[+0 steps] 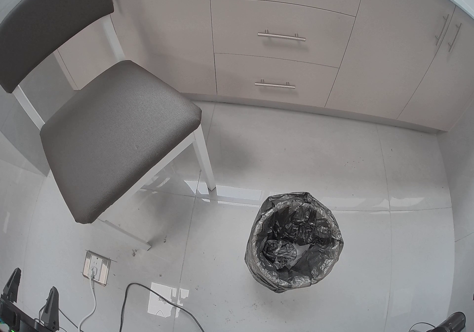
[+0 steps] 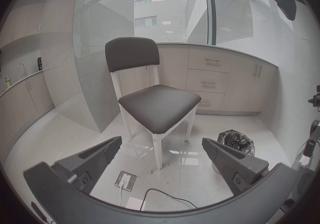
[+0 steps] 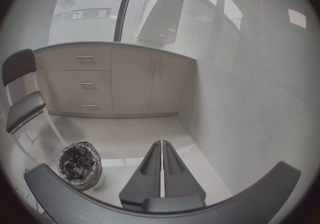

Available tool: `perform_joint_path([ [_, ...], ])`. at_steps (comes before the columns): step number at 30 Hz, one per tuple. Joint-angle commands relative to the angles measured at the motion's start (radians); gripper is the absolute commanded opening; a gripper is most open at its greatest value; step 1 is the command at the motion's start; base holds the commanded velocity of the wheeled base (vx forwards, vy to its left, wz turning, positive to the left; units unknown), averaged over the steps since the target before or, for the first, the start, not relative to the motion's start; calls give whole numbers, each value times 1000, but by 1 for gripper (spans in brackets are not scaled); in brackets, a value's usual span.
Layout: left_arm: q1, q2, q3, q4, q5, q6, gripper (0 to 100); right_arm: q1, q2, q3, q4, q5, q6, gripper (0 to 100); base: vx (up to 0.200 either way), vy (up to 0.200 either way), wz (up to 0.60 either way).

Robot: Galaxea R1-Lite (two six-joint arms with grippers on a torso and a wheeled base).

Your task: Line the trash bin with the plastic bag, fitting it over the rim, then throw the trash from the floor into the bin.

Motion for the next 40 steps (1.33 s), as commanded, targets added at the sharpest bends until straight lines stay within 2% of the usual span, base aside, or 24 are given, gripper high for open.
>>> perform_joint_path([
  [1, 0, -16, 18, 0, 1, 0, 100, -3, -24, 190, -155, 141, 6, 0, 0, 0, 0],
  [4, 0, -16, 18, 0, 1, 0, 100, -3, -24, 248, -270, 225, -8, 0, 0, 0, 0],
  [9, 0, -16, 18, 0, 1, 0, 100, -3, -24, 251, -272, 350, -31, 0, 0, 0, 0],
  [10, 0, -16, 18, 0, 1, 0, 100, -3, -24, 251, -272, 350, -31, 0, 0, 0, 0],
  [11, 0, -16, 18, 0, 1, 0, 100, -3, -24, 253, -273, 428, -23, 0, 0, 0, 0],
  [12, 0, -16, 18, 0, 1, 0, 100, -3, -24, 253, -273, 428, -23, 0, 0, 0, 0],
  [13, 0, -16, 18, 0, 1, 0, 100, -3, -24, 254, -230, 521, -28, 0, 0, 0, 0],
  [16, 0, -16, 18, 0, 1, 0, 100, -4, -24, 245, -203, 527, -47, 0, 0, 0, 0],
  [21, 0, -16, 18, 0, 1, 0, 100, -3, -24, 254, -224, 526, -22, 0, 0, 0, 0],
  [40, 0, -16, 18, 0, 1, 0, 100, -3, -24, 254, -224, 526, -23, 0, 0, 0, 0],
])
